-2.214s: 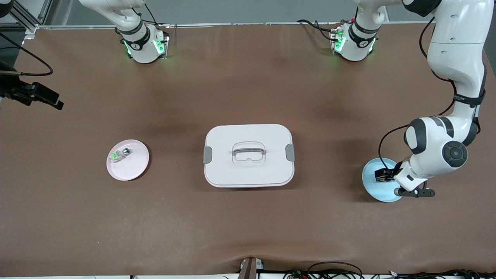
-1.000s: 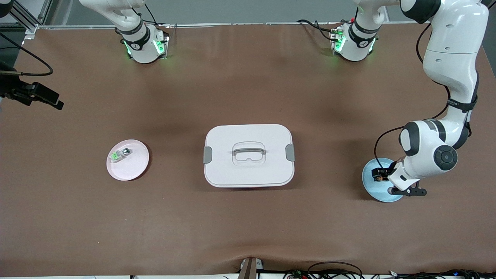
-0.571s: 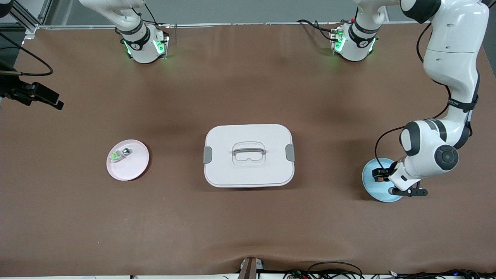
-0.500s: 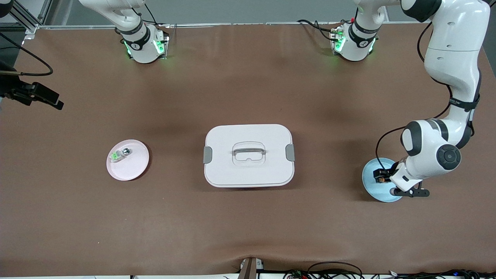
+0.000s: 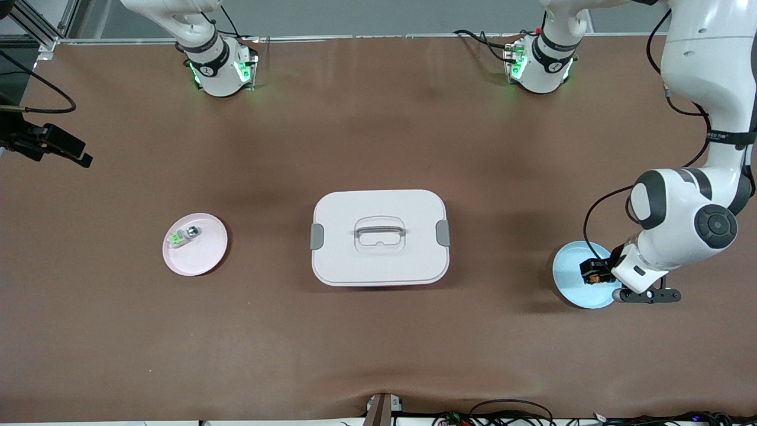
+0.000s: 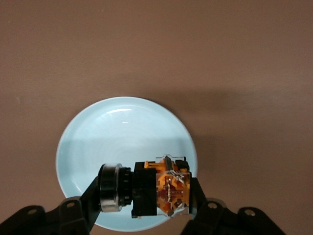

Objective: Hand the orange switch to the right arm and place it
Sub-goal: 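Lift the switch with the left gripper while the right gripper reaches over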

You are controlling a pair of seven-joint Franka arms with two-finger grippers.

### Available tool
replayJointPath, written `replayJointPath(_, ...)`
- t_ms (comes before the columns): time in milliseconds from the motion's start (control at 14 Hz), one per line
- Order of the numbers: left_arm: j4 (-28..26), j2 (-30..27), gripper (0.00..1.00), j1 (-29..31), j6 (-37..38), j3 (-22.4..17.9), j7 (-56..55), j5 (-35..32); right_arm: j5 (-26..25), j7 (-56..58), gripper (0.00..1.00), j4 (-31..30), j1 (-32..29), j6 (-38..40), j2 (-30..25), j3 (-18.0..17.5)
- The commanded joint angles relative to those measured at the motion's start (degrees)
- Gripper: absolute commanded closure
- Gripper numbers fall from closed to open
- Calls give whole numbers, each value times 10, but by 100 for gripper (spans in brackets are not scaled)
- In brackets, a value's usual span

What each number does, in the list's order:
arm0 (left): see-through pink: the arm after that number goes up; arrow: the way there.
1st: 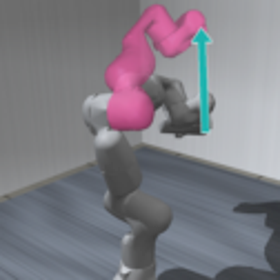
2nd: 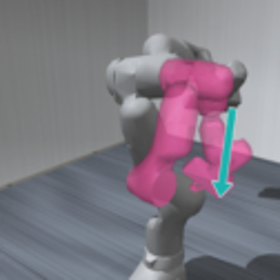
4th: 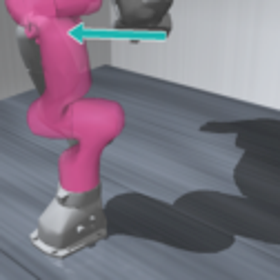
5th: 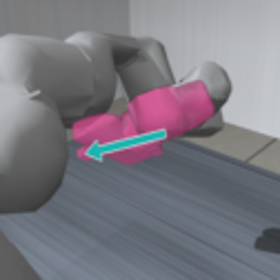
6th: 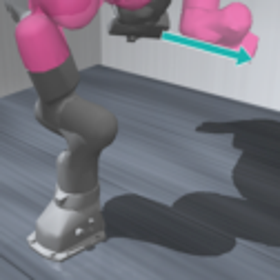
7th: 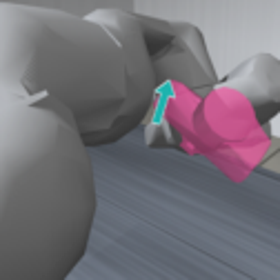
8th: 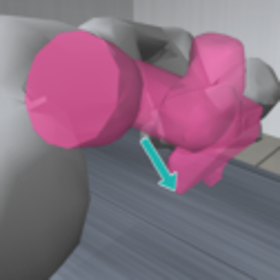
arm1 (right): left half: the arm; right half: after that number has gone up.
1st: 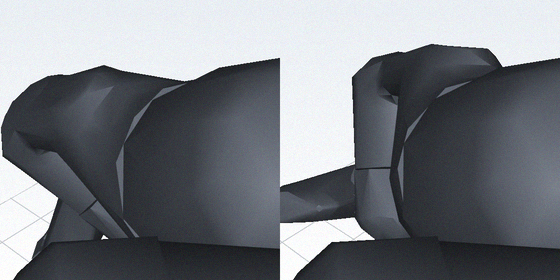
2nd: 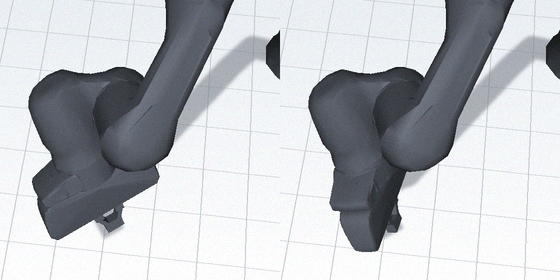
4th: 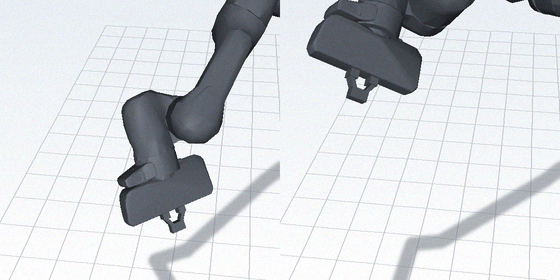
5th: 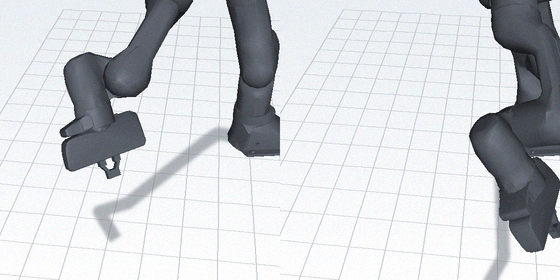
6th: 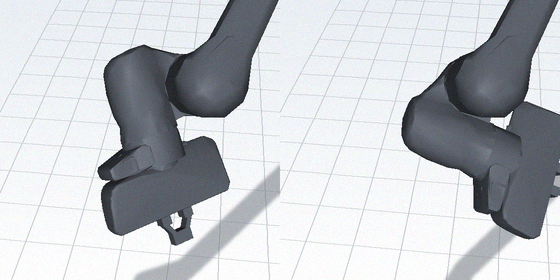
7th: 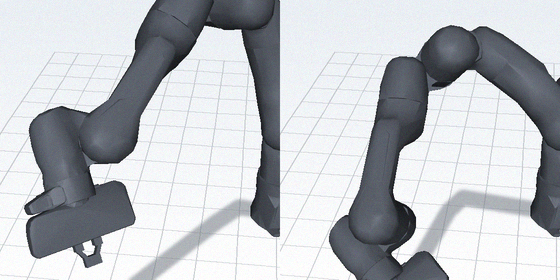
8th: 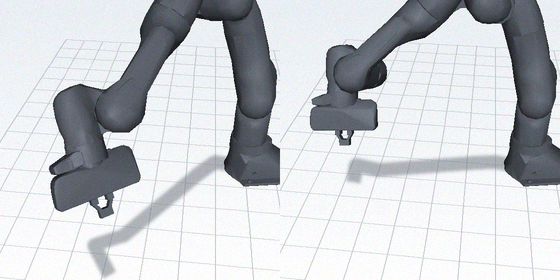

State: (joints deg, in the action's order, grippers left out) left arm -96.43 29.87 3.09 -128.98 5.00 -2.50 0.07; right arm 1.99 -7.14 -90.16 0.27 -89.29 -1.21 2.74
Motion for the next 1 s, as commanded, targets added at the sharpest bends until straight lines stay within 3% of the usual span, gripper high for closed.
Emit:
replayJointPath(0, 8, -31, 100, 1, 48, 31, -58, 9, -2, -2, 0, 2, 2, 1, -5, 3)
replayJointPath(500, 60, -62, 100, -1, 139, 103, -226, 52, -2, 4, 0, 15, 3, 2, 1, 2)
replayJointPath(929, 97, -56, 100, -17, 143, 191, -428, 64, -1, 5, 0, 15, 6, 3, 2, 2)
